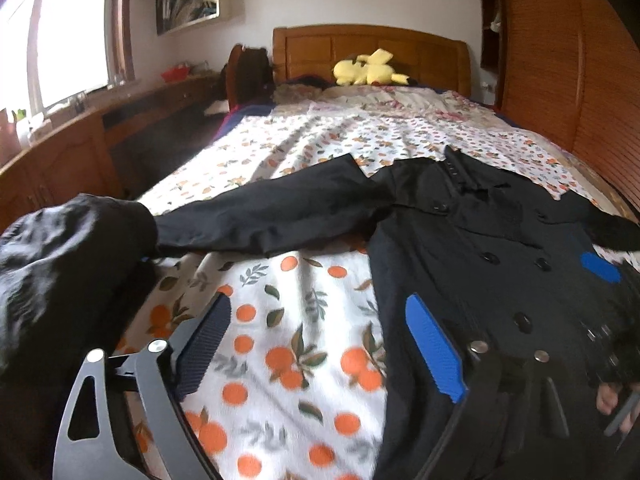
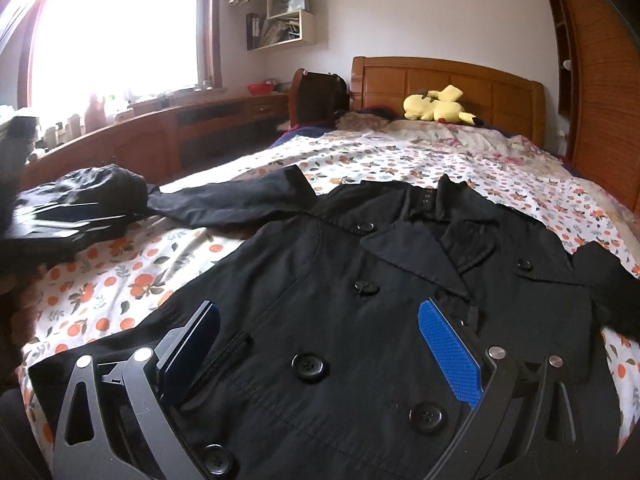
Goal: Fold large clothes
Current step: 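Move the left tool over the coat sleeve nearest it, then grasp the sleeve cuff with the left gripper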
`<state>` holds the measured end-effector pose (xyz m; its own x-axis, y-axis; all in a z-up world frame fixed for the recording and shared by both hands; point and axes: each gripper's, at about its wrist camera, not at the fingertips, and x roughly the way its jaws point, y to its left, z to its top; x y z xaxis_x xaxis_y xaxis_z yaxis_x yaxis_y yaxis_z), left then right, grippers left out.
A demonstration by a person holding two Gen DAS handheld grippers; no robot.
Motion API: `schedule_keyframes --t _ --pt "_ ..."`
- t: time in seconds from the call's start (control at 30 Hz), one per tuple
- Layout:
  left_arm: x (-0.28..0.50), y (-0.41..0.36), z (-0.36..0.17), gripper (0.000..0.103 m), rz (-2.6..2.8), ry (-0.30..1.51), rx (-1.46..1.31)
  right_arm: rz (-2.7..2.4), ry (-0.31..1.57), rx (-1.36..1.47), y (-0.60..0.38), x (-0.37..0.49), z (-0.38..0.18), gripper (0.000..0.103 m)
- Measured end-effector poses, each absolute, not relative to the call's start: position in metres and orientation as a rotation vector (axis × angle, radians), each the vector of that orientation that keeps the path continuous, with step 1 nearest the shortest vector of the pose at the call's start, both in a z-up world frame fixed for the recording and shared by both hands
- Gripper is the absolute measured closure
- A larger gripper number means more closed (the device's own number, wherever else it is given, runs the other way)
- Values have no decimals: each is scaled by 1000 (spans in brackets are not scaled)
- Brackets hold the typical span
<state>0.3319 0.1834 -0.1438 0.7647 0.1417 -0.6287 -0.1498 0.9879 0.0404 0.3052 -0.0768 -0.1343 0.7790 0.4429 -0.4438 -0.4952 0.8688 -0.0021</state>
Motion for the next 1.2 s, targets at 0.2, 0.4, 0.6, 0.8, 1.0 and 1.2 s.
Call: schedule_keyframes --t 0.2,0.4,0.6,0.8,1.0,1.2 --pt "384 209 -162 16 226 723 -19 516 457 -111 -79 309 -136 7" --pt "428 243 -184 22 280 783 -94 519 459 -114 -78 309 -136 7" --pt "456 278 -207 34 333 856 -221 532 471 -94 -81 311 -136 7" --pt "473 289 -214 86 326 873 -269 539 469 -97 -80 310 -136 7" --pt "491 283 -212 103 296 894 -285 540 456 -89 -84 306 -130 7" --pt "490 265 -184 103 314 847 -260 540 437 -70 -91 302 -120 7"
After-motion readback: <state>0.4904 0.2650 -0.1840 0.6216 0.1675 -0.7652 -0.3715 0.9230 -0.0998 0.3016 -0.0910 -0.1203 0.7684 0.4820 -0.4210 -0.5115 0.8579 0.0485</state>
